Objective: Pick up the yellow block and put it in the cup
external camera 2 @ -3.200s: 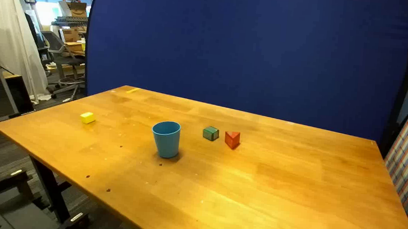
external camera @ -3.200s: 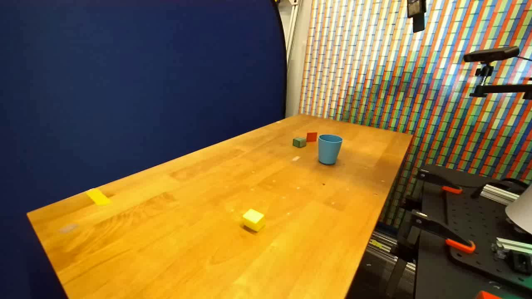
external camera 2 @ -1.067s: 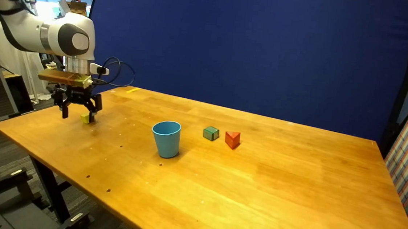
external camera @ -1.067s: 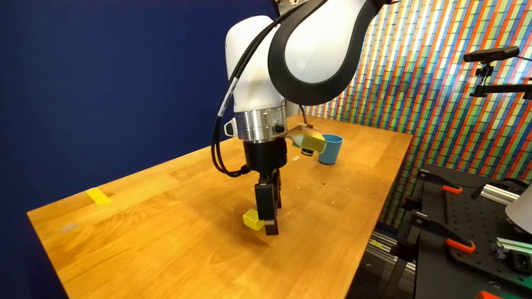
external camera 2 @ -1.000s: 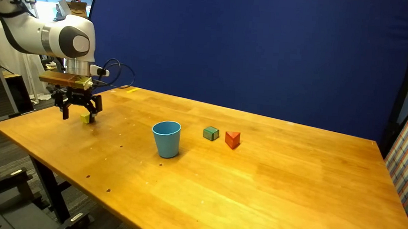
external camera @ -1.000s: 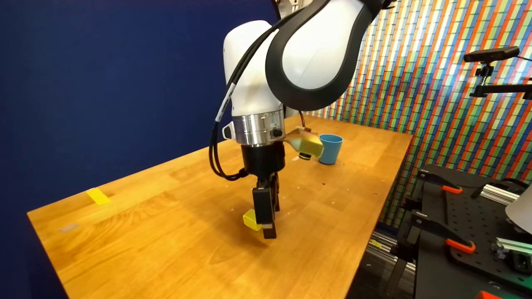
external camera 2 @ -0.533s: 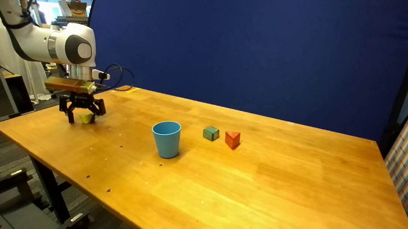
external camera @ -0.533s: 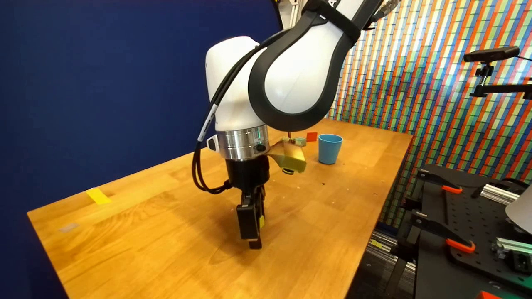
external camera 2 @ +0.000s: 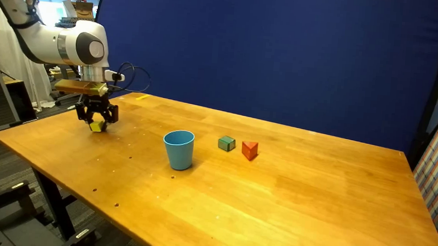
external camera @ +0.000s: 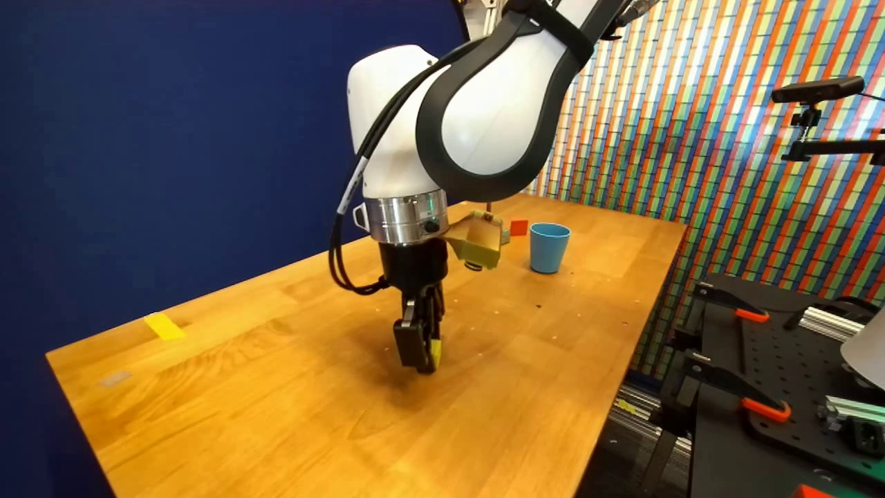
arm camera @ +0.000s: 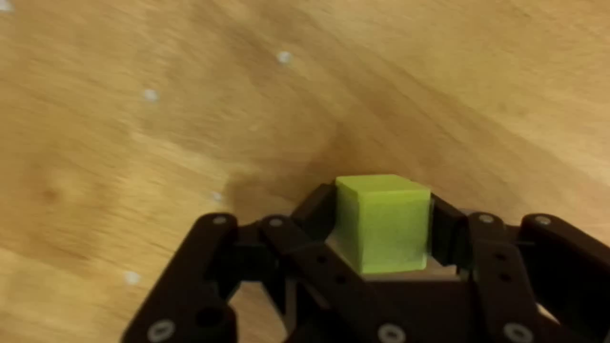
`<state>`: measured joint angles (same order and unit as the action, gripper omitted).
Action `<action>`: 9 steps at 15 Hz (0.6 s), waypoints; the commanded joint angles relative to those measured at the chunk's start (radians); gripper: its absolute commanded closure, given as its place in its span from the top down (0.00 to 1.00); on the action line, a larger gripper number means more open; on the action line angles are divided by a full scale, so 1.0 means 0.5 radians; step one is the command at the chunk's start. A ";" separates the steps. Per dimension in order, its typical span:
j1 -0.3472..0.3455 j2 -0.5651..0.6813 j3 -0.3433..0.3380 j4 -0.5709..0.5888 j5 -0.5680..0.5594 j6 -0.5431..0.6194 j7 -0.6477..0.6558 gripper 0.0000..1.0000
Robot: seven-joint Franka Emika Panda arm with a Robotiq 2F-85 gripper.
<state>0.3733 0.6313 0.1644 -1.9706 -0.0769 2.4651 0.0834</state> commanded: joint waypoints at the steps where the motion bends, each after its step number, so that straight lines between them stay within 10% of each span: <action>1: -0.023 -0.356 -0.217 -0.297 -0.145 0.014 0.231 0.19; 9: -0.298 -0.950 -0.593 -0.646 -0.495 -0.119 0.677 0.19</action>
<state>0.2902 0.2877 -0.1054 -2.1995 -0.2805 2.4399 0.3478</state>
